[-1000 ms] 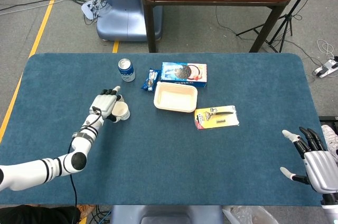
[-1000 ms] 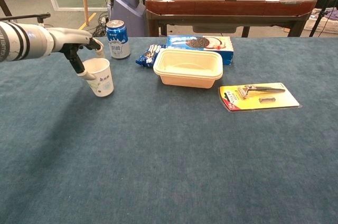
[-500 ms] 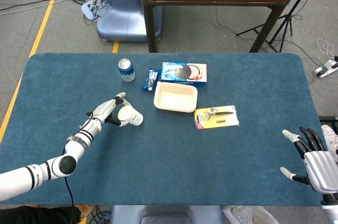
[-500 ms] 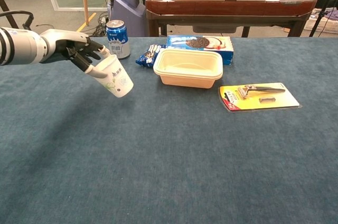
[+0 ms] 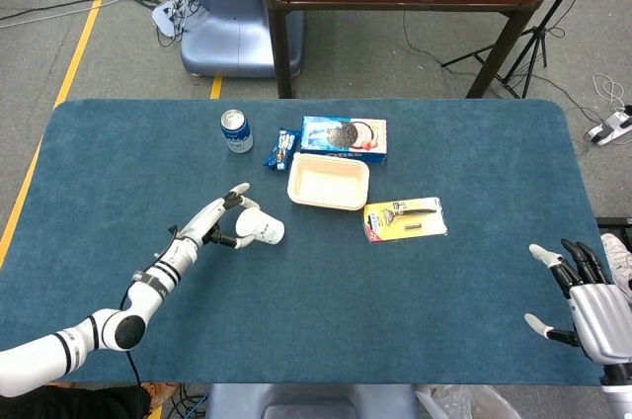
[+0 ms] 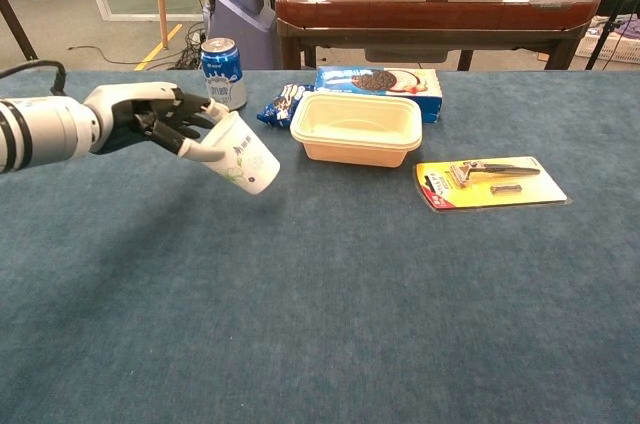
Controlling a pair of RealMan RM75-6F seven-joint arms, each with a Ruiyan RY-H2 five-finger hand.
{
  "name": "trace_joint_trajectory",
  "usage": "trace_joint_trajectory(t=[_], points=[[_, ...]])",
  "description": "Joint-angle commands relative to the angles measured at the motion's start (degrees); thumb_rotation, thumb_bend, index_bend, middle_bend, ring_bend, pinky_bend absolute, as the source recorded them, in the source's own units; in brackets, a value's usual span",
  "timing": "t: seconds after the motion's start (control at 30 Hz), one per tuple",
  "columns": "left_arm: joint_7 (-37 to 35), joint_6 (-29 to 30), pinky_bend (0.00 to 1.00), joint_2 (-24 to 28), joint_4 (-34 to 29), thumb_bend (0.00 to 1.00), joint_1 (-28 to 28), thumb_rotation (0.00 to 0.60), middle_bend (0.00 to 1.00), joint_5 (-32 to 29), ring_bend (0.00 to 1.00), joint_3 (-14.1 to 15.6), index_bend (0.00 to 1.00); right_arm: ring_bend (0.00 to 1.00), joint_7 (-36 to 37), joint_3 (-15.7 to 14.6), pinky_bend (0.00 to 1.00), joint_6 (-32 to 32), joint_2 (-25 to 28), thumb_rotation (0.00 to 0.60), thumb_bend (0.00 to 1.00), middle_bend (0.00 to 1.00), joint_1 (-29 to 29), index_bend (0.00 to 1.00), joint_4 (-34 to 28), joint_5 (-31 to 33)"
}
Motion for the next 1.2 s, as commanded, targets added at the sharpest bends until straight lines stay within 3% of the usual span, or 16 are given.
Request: trace_joint_trajectory(t=[0.03, 0.17, 0.43, 0.63, 0.73, 0.87, 1.03, 1.2], points=[[-3.7, 1.7, 0.00, -2.2, 2.8, 0.23, 1.1, 0.600, 0.00, 4.7, 0.00, 1.2, 0.32, 0.02, 0.2, 0.0, 0.00, 0.0, -0.1, 0.600, 0.11, 0.24, -0.1, 0.17, 0.0, 0.1], [-6.5, 3.2, 0.00, -3.4, 5.4, 0.23, 1.3, 0.600, 0.00, 9.0, 0.00, 2.8, 0.32, 0.02, 0.2, -0.1, 0.00, 0.2, -0.1, 0.600, 0.11, 0.24, -0.2, 0.17, 0.1, 0.0], [-8.5, 2.9, 0.00, -2.4, 7.6, 0.23, 0.9, 0.600, 0.00, 10.9, 0.00, 4.7, 0.28, 0.02, 0.3, -0.1, 0.00, 0.1, -0.3, 0.600, 0.11, 0.24, -0.2, 0.17, 0.2, -0.1], [-4.7, 1.8, 0.00, 0.4, 7.8, 0.23, 0.4, 0.600, 0.00, 10.5, 0.00, 6.7, 0.12, 0.02, 0.2, 0.0, 0.00, -0.1, -0.5, 0.600, 0.11, 0.24, 0.0, 0.17, 0.2, -0.4], [1.2, 2.3, 0.00, 2.6, 7.1, 0.23, -0.1, 0.600, 0.00, 10.0, 0.00, 7.8, 0.04, 0.02, 0.2, 0.0, 0.00, -0.3, -0.5, 0.600, 0.11, 0.24, 0.1, 0.17, 0.2, -0.4], [8.3, 4.5, 0.00, 4.8, 4.2, 0.23, -0.3, 0.600, 0.00, 8.1, 0.00, 8.1, 0.03, 0.02, 0.2, 0.1, 0.00, -0.7, -0.6, 0.600, 0.11, 0.24, 0.3, 0.17, 0.2, -0.3], [22.2, 6.9, 0.00, 6.0, 1.0, 0.23, -2.1, 0.600, 0.00, 4.0, 0.00, 9.4, 0.15, 0.02, 0.3, 0.1, 0.00, -1.1, -0.9, 0.600, 0.11, 0.24, 0.6, 0.17, 0.5, -0.2], [38.1, 10.8, 0.00, 5.1, -3.4, 0.23, -4.5, 0.600, 0.00, -3.5, 0.00, 10.5, 0.16, 0.02, 0.5, 0.1, 0.00, -1.4, -1.0, 0.600, 0.11, 0.24, 0.6, 0.17, 0.7, 0.3]])
